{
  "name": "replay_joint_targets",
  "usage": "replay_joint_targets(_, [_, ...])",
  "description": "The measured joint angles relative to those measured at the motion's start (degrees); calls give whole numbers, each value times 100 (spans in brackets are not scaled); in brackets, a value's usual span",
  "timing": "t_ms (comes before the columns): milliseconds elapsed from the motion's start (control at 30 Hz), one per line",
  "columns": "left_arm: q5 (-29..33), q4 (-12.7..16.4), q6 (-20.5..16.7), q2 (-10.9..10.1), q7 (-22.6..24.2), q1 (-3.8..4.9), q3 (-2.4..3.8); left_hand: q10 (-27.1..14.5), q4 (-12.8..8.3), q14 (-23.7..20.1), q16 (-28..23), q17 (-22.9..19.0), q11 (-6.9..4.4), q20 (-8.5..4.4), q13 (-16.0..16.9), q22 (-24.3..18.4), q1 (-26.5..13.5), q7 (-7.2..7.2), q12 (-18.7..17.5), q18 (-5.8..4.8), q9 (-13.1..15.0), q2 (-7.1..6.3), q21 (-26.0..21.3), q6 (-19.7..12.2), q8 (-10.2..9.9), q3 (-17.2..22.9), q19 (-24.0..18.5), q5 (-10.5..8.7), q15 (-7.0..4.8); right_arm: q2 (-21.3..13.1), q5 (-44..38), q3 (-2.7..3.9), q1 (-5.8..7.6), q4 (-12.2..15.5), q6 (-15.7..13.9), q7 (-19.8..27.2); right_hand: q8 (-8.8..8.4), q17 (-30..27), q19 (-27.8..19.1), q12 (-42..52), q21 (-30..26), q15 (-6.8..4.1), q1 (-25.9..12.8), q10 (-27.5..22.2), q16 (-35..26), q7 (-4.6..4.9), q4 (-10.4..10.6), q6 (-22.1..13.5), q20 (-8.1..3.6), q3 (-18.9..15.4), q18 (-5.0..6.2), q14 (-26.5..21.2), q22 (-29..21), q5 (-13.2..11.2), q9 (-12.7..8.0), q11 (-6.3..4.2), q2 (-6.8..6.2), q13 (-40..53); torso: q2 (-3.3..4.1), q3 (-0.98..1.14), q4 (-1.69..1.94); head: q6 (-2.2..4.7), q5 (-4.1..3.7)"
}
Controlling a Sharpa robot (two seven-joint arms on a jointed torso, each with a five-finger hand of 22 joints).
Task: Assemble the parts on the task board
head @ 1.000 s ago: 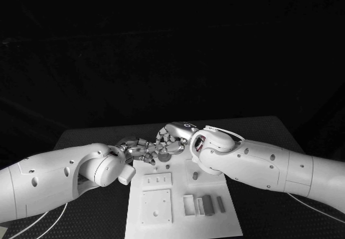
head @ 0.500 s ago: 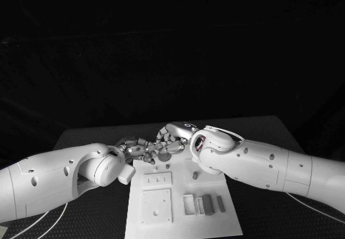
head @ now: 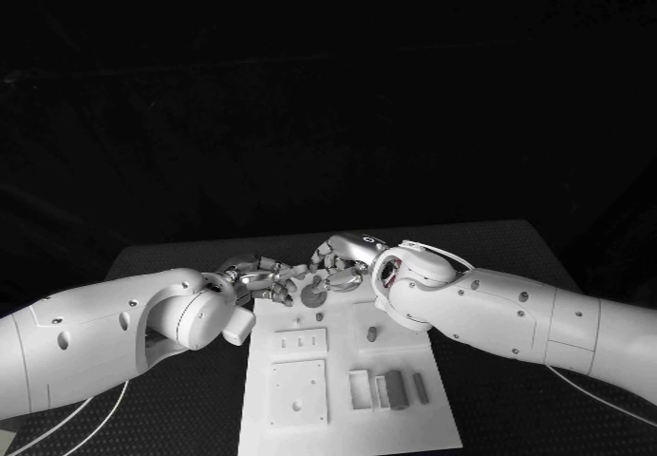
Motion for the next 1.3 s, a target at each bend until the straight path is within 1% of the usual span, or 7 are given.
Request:
replay_joint_targets(267, [-201, -101, 124, -12, -83, 0, 0, -1, -4, 0, 159, 43, -37, -22, 122, 124, -99, -8, 109, 0, 3, 100, 80, 8, 1, -121, 23, 0, 0, -311, 115, 0, 0, -65, -149, 44, -10, 0, -2, -3, -21, 44, 9, -39, 0, 36, -16, -48, 2, -15, -33, -29, 0, 0, -7, 38, -36, -17, 0, 7, -3, -9, 26])
replay_joint_targets(533, [-1147, -252, 528, -11, -664, 2, 2, 8, -3, -13, 394, 69, -112, -54, 311, 326, -118, -31, 318, 0, 7, 166, 193, 30, 2, -249, 56, -21, -71, -635, 221, 4, 55, -165, -372, 85, -10, 7, -11, -3, -21, 45, 70, -39, 0, 65, -16, -98, 12, -15, -36, -30, -1, 0, -5, 38, -20, -34, 0, 10, -12, -38, 55])
replay_joint_targets(600, [-1447, -270, 684, 9, -906, 3, 2, 16, 4, -2, 455, 67, -127, -64, 358, 378, -118, -40, 383, 0, 6, 166, 231, 40, 2, -252, 62, -21, -87, -663, 256, 41, 70, -193, -413, 99, -10, 7, -11, -3, -21, 45, 90, -39, 0, 72, -16, -106, 12, -15, -36, -30, -1, 0, -1, 38, -1, -39, 0, 10, -13, -48, 56])
replay_joint_targets(700, [-1944, -283, 936, 54, -1327, 3, 2, -14, 44, -11, 530, 19, -172, -95, 427, 473, -110, -44, 460, 0, 6, 157, 284, 42, 1, -111, 32, -23, -134, -700, 314, 138, 86, -220, -469, 122, -10, 7, -12, -3, -21, 45, 93, -39, 0, 70, -25, -111, 14, -24, -37, -30, -1, 0, 1, 38, 3, -42, 0, 14, -16, -59, 47])
replay_joint_targets(833, [-2560, -304, 1140, 143, -1790, 2, 1, 0, 91, 22, 693, -46, -198, -150, 529, 618, -71, -51, 610, -1, 6, 118, 402, 47, 1, -54, 86, -45, -166, -740, 389, 203, 111, -223, -528, 150, -10, 7, -21, -4, -21, 45, 139, -39, 0, 82, -32, -99, 22, -31, -38, -30, -1, 0, 1, 38, 2, -49, 1, 15, -14, -91, 32])
replay_joint_targets(1033, [-3242, -334, 1314, 293, -2236, 2, 1, -36, 132, 22, 1035, -156, -258, -228, 733, 890, -67, -93, 921, -2, 6, 114, 602, 34, 1, -10, 121, -54, -229, -751, 482, 260, 153, -193, -570, 183, -10, 6, -21, -4, -21, 45, 138, -39, 0, 84, -32, -101, 23, -31, -38, -30, -1, 0, 1, 38, 3, -55, 0, 8, 3, -165, 15])
replay_joint_targets(1300, [-3765, -347, 1573, 445, -2561, 4, 3, -40, 171, 11, 1449, -280, -298, -268, 908, 1138, -79, -127, 1253, -3, 6, 126, 779, 10, 1, 33, 125, -38, -278, -751, 546, 276, 166, -177, -581, 202, -10, 6, -30, -4, -40, 44, 172, -39, 0, 92, -70, -109, 32, -36, -38, -30, -2, 0, 6, 38, 37, -76, 0, -3, 6, -247, 16])
